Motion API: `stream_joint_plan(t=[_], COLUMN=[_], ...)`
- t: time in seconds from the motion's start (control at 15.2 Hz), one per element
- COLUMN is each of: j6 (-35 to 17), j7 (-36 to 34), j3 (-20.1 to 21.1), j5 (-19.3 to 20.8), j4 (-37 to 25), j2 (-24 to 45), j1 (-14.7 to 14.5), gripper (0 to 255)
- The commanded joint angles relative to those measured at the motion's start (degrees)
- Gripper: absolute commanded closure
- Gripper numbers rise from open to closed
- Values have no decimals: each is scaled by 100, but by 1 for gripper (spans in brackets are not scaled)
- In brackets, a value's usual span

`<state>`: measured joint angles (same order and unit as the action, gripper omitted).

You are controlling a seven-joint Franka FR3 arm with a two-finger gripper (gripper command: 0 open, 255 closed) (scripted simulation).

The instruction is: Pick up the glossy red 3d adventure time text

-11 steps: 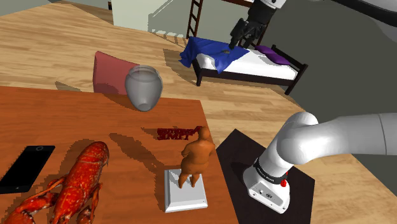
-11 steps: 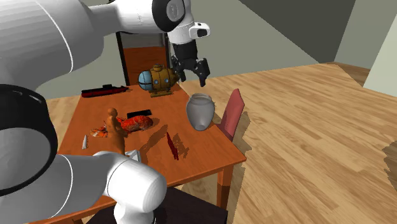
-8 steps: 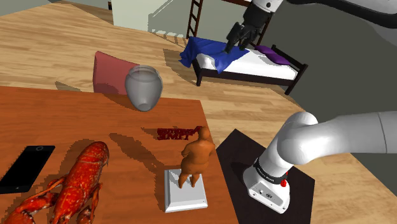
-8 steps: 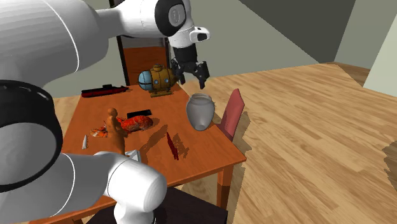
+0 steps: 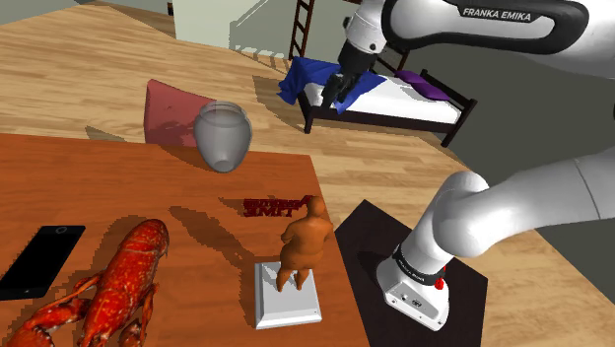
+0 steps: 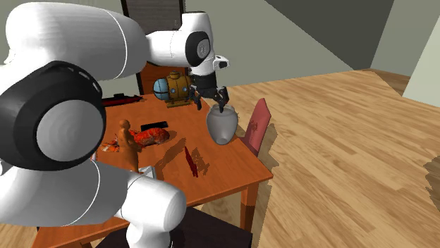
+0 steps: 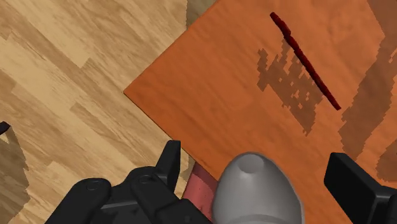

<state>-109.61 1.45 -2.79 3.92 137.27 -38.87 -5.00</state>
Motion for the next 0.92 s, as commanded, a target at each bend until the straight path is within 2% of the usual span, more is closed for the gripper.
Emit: stream_joint_plan(t=[0.0,0.86], j6=[-254,-1932], j7=[241,1728], j3=[-8,57], j5=[-13,-116], j4=[134,727], j2=[222,2015], j1=[-141,-980], gripper=[0,0])
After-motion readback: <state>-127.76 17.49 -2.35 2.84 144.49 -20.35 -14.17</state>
